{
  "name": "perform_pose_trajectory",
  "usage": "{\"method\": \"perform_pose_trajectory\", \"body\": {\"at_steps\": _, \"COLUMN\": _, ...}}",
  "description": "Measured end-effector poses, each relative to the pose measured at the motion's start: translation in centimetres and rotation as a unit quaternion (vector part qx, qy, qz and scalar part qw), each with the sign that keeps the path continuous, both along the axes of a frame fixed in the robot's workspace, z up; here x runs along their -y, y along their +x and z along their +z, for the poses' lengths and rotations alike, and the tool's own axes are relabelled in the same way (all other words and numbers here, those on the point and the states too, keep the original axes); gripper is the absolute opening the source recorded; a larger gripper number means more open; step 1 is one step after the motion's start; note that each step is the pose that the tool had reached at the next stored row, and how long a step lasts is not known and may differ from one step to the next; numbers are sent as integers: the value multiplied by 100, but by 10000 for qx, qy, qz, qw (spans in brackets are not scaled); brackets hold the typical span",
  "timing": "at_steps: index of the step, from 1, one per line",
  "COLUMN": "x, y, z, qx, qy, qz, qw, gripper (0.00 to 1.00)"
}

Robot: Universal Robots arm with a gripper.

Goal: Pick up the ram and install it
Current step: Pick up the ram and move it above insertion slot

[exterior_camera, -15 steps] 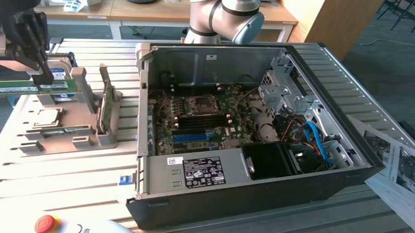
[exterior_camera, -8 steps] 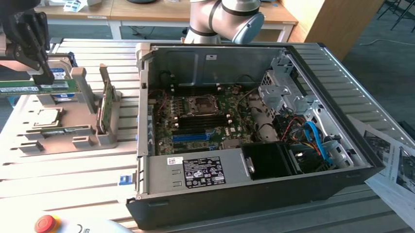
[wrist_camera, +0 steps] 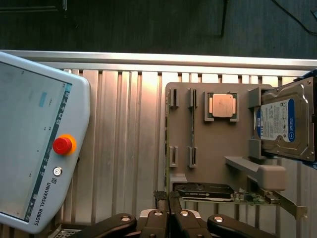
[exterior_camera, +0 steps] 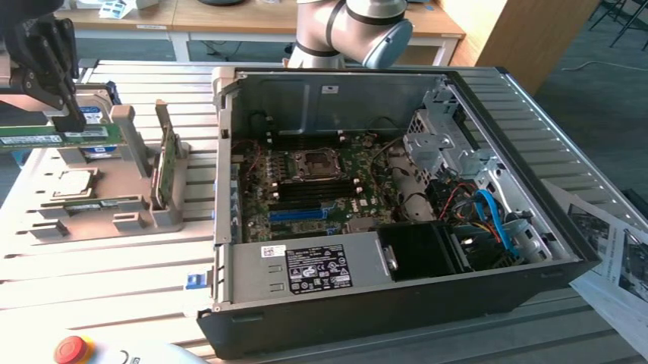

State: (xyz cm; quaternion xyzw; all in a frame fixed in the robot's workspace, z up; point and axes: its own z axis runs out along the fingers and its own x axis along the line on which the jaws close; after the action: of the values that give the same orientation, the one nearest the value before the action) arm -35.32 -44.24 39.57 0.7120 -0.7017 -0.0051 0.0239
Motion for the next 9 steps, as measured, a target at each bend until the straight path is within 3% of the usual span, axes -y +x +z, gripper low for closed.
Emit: {"method": "perform_pose_trajectory", "body": {"at_steps": 9, "x": 38, "y": 43, "z": -1, "qx": -1, "qy": 47, "qz": 0, "qw": 10000, "gripper": 12}}
